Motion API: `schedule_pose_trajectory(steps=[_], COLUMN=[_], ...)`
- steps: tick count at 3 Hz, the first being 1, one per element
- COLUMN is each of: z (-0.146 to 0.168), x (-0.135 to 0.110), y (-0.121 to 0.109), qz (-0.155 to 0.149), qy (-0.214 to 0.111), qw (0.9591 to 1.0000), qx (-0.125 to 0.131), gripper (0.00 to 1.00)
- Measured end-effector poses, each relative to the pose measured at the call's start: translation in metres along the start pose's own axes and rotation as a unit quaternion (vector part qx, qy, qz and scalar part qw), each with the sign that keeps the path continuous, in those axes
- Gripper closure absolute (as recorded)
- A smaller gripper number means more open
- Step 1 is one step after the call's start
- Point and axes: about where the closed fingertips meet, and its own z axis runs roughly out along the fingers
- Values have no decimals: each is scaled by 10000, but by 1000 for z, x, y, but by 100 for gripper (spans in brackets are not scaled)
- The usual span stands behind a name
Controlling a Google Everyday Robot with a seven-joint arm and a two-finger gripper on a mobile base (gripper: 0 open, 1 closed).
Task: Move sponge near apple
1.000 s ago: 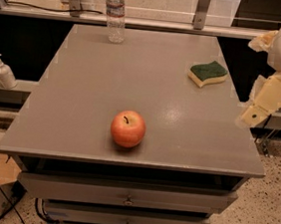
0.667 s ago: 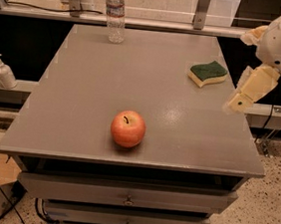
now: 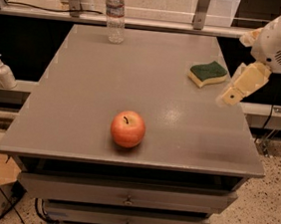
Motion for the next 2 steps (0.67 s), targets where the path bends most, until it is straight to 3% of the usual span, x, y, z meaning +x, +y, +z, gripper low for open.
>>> schedule_pose_trajectory(steps=[1,2], z=[30,58], x=[0,7], y=[-32,-57], qz=[482,973], qy=[-412,-806], qw=[9980,9919], qx=[74,93], gripper=[0,0])
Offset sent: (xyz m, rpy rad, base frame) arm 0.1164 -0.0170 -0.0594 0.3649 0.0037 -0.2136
